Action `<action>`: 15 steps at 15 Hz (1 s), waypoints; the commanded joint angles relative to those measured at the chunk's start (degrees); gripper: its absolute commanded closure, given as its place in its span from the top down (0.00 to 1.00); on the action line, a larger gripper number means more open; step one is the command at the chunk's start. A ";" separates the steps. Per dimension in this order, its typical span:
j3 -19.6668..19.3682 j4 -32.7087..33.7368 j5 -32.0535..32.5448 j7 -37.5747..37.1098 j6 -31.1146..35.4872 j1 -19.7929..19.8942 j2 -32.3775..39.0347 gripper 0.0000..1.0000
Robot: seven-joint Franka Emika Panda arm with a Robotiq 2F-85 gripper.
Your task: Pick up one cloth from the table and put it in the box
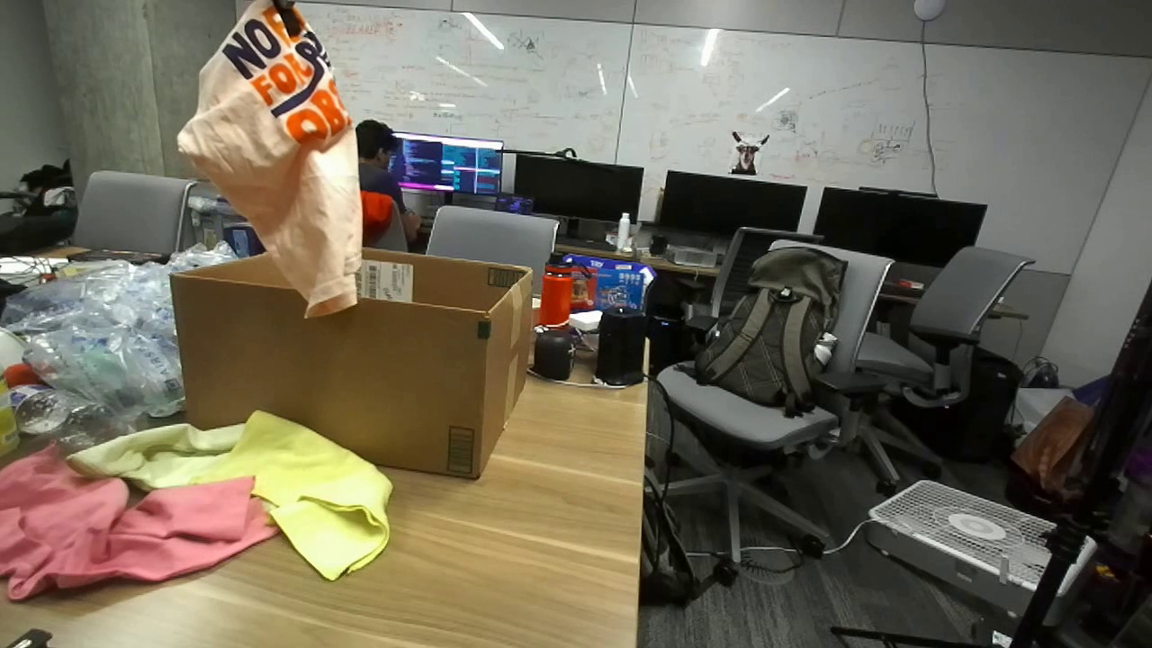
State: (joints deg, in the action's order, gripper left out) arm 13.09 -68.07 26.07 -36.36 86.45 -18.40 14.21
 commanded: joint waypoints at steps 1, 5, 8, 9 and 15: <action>-0.42 4.23 1.82 -1.18 0.56 -0.41 1.58 0.02; -0.91 4.79 3.21 -4.13 3.03 -0.49 2.19 0.02; -1.11 5.45 4.06 -5.86 3.82 -0.54 3.24 0.02; -1.16 5.72 4.21 -6.23 3.85 -0.56 3.58 0.02; -1.27 7.92 5.28 -7.99 3.97 -0.89 5.39 0.02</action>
State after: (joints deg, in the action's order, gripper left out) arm 12.19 -64.12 29.34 -43.26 90.38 -18.40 17.84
